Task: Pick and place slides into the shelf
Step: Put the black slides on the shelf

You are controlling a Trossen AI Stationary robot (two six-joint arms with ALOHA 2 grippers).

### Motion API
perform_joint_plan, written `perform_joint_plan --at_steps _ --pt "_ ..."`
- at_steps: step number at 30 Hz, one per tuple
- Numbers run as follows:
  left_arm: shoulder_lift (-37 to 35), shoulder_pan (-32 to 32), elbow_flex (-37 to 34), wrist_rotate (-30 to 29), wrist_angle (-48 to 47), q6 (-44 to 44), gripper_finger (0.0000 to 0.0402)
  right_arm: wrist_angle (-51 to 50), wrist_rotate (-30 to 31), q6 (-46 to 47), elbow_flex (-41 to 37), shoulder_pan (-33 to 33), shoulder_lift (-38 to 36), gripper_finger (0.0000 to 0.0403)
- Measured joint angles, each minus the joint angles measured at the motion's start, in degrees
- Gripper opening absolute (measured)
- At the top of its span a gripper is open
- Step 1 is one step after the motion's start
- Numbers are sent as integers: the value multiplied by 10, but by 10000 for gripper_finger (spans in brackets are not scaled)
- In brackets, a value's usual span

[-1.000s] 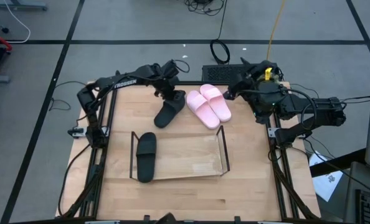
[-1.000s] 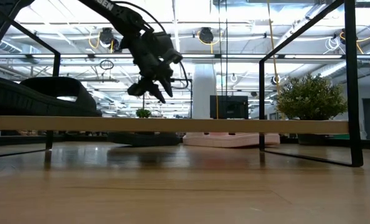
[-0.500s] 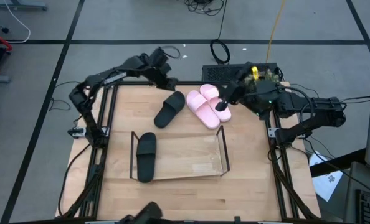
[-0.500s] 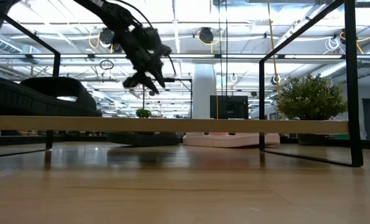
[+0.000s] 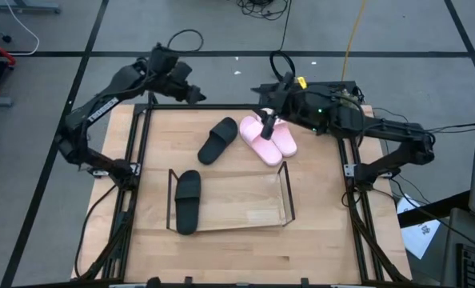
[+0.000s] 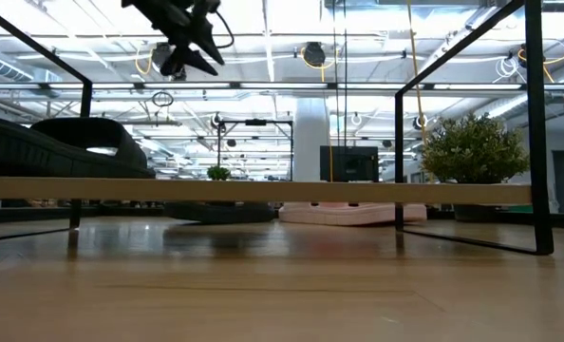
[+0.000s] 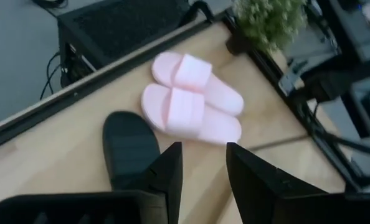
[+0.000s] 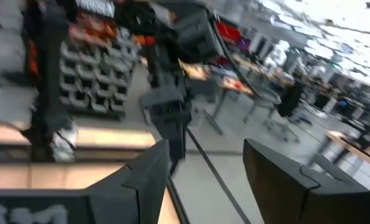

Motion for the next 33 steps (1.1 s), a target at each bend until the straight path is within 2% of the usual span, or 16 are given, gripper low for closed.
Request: perform_joint_plan --at_steps 8,14,19,22,26,30,33 --pt "33 -45 -1 24 -44 37 118 -4 -4 28 0 -2 1 196" --pt "96 -57 0 18 -42 121 118 -16 -4 30 0 -2 1 196" --pt "153 -86 -1 -112 -150 208 118 -44 -3 38 0 -2 1 196" --pt "182 -117 -1 -160 -199 229 118 -61 -3 44 0 -2 1 196" --pt "202 -159 -1 -230 -176 243 118 -69 -2 44 0 -2 1 196" --pt "210 -188 -1 -330 -128 267 118 -69 -2 42 0 -2 1 196" --pt "216 -201 0 -341 -109 290 118 -68 -1 39 0 -4 1 196"
